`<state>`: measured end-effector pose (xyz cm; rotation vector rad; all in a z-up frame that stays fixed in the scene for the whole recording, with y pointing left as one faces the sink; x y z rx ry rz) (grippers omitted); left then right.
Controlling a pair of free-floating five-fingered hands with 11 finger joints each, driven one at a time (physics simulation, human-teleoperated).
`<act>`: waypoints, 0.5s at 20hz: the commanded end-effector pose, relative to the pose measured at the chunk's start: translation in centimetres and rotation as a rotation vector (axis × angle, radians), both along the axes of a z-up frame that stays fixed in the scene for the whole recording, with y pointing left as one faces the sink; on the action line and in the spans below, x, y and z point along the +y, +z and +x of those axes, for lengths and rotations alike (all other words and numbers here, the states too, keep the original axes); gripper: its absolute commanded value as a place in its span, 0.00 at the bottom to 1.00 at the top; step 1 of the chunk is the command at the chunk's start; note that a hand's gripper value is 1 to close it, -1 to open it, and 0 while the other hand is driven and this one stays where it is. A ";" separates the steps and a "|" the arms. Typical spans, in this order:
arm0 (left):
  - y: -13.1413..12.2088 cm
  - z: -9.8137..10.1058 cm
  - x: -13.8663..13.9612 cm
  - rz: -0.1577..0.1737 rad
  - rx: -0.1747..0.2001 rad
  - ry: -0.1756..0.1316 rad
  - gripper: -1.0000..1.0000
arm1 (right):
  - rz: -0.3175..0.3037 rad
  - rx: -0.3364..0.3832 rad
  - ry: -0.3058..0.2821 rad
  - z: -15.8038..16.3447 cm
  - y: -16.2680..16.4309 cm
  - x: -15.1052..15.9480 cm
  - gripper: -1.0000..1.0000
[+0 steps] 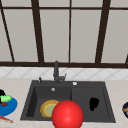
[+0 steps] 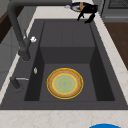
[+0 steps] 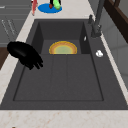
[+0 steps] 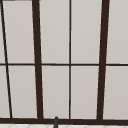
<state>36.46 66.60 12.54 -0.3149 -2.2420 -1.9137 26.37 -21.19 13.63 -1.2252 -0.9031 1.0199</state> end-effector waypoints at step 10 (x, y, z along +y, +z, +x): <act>3.8 -0.7 -0.1 0.061 -0.044 0.020 0.00 | 0.000 0.000 0.000 0.0 0.0 0.0 0.50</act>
